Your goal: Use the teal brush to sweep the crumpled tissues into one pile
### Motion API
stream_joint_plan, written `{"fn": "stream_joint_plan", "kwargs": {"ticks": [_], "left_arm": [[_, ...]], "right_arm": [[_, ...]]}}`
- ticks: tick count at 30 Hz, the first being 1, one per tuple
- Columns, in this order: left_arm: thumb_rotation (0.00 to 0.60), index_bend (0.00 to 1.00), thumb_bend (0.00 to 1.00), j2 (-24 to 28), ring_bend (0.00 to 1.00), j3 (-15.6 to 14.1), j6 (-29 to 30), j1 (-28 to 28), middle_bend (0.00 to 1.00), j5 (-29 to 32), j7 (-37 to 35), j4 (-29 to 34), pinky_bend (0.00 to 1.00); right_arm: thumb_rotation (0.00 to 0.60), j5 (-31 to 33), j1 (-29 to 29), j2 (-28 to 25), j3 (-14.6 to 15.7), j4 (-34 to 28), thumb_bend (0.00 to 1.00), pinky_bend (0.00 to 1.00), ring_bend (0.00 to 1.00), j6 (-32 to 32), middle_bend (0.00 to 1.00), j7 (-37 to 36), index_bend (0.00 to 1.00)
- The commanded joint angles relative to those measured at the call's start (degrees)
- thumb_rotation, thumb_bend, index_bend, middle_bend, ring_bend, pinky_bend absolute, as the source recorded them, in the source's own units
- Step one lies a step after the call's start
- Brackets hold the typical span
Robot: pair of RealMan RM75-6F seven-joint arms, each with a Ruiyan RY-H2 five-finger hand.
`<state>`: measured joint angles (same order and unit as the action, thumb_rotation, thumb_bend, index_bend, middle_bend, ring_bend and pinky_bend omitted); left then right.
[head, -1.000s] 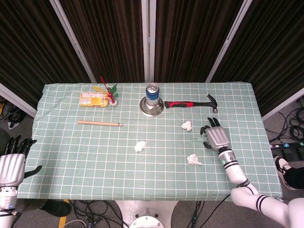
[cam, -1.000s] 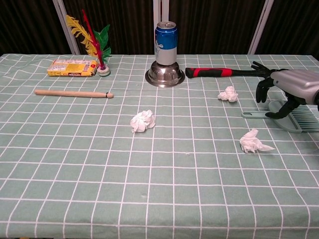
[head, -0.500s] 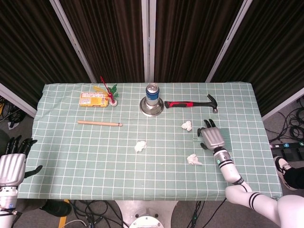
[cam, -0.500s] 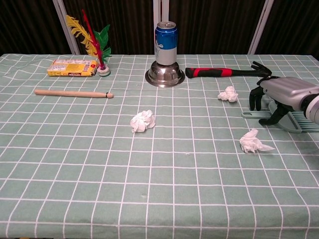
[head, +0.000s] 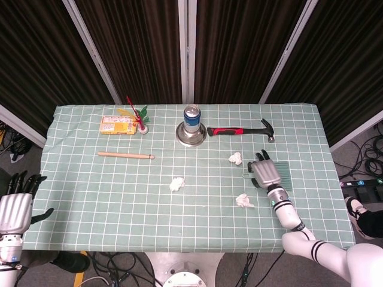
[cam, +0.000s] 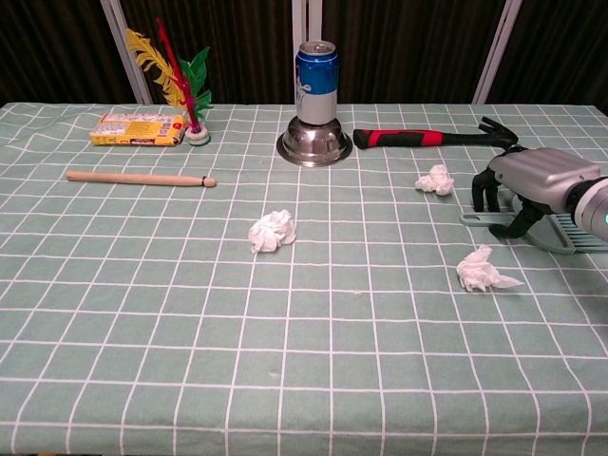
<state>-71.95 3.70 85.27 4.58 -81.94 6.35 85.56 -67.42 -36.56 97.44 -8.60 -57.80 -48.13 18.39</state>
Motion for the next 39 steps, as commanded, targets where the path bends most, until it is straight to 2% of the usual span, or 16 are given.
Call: {"fn": "stream_joint_plan", "kwargs": {"ticks": [1,3,9,14,16,20,30,34,39], "left_arm": [[0.600,0.20,0.00,0.1,0.04,0.0,0.1,-0.1,0.17,0.0,-0.1,0.0,0.05],[0.600,0.20,0.00,0.2,0.04,0.0,0.0,-0.1,0.17,0.1,-0.1,0.1,0.05],[0.600,0.20,0.00,0.6,0.04,0.1,0.0,-0.1,0.17,0.3,0.5,0.8,0.05],[0.600,0.20,0.00,1.0,0.04,0.3,-0.2,0.1,0.17,0.5,1.9,2.0,0.05],[0.600,0.20,0.00,1.4,0.04,0.4,-0.3,0.2,0.17,0.7,2.5,2.5,0.05],[0.600,0.20,0.00,2.1,0.04,0.6,-0.6,0.4,0.17,1.1,3.5,3.7,0.05],[0.600,0.20,0.00,3.3,0.04,0.8,-1.0,0.4,0.17,2.3,4.8,5.7,0.05],[0.600,0.20,0.00,3.7,0.04,0.7,-0.9,0.3,0.17,2.4,4.8,6.2,0.05],[0.600,0.20,0.00,3.7,0.04,0.7,-1.3,0.6,0.17,2.2,4.6,6.2,0.05]], "right_arm": [[0.600,-0.9,0.0,-0.9,-0.3,-0.6,0.32,0.00,0.19,-1.1,0.56,-1.4,0.54],[0.600,-2.1,-0.1,-2.5,-0.7,-1.6,0.34,0.00,0.21,-1.6,0.58,-3.8,0.57],[0.600,-7.7,-2.4,-9.6,-3.1,-4.5,0.39,0.03,0.21,-1.1,0.60,-18.3,0.59],[0.600,-14.8,-7.0,-11.0,-3.3,-1.5,0.40,0.03,0.21,1.6,0.61,-38.2,0.60],[0.600,-18.4,-9.1,-9.5,-2.5,2.2,0.41,0.06,0.21,1.0,0.61,-46.0,0.60],[0.600,-23.3,-12.4,-4.4,-0.4,11.8,0.46,0.15,0.24,-1.7,0.62,-56.7,0.62],[0.600,-28.1,-17.8,7.6,5.4,30.1,0.51,0.16,0.24,-2.5,0.62,-77.6,0.62],[0.600,-29.3,-18.0,10.4,7.3,32.1,0.51,0.16,0.24,-5.1,0.62,-84.3,0.62],[0.600,-29.9,-18.1,11.7,8.2,30.1,0.51,0.16,0.24,-9.5,0.62,-89.6,0.62]]}}
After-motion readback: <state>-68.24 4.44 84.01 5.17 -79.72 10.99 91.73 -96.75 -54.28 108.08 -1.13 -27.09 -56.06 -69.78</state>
